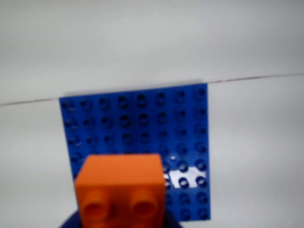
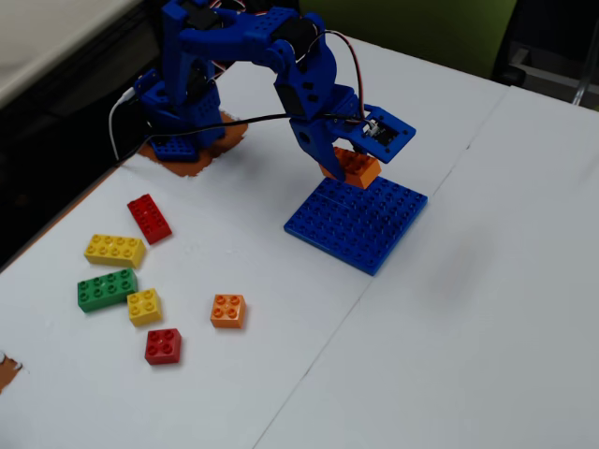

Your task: Pick up the 2x4 orange block and go up the 8x8 blue block.

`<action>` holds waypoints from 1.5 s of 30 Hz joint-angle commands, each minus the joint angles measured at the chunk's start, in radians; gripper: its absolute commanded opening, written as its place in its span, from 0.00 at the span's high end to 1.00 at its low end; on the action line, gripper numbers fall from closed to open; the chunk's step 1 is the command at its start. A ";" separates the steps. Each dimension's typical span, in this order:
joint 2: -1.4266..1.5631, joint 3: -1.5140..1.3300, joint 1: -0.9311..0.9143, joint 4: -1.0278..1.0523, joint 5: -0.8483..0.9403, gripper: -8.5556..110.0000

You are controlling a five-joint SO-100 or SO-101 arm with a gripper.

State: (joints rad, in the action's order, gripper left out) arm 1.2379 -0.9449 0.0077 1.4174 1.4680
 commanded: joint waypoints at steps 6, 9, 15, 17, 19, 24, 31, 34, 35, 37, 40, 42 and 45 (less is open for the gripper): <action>0.051 -0.006 0.011 -0.018 0.008 0.93; 0.051 -0.008 0.009 -0.018 0.009 0.93; 0.049 -0.008 0.006 -0.028 0.009 0.93; 0.049 -0.008 0.006 -0.028 0.009 0.93; 0.049 -0.008 0.005 -0.028 0.009 0.93; 0.049 -0.008 0.005 -0.028 0.011 0.93; 0.051 -0.008 0.005 -0.023 0.011 0.93; 0.051 -0.008 0.005 -0.020 0.011 0.93; 0.051 -0.008 0.005 -0.020 0.011 0.93; 0.051 -0.008 0.005 -0.018 0.011 0.93; 0.051 -0.008 0.005 -0.018 0.011 0.93; 0.051 -0.008 0.005 -0.018 0.011 0.93; 0.051 -0.008 0.005 -0.017 0.011 0.93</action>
State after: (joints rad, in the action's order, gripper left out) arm 1.2379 -0.9572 0.0077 1.4021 1.4742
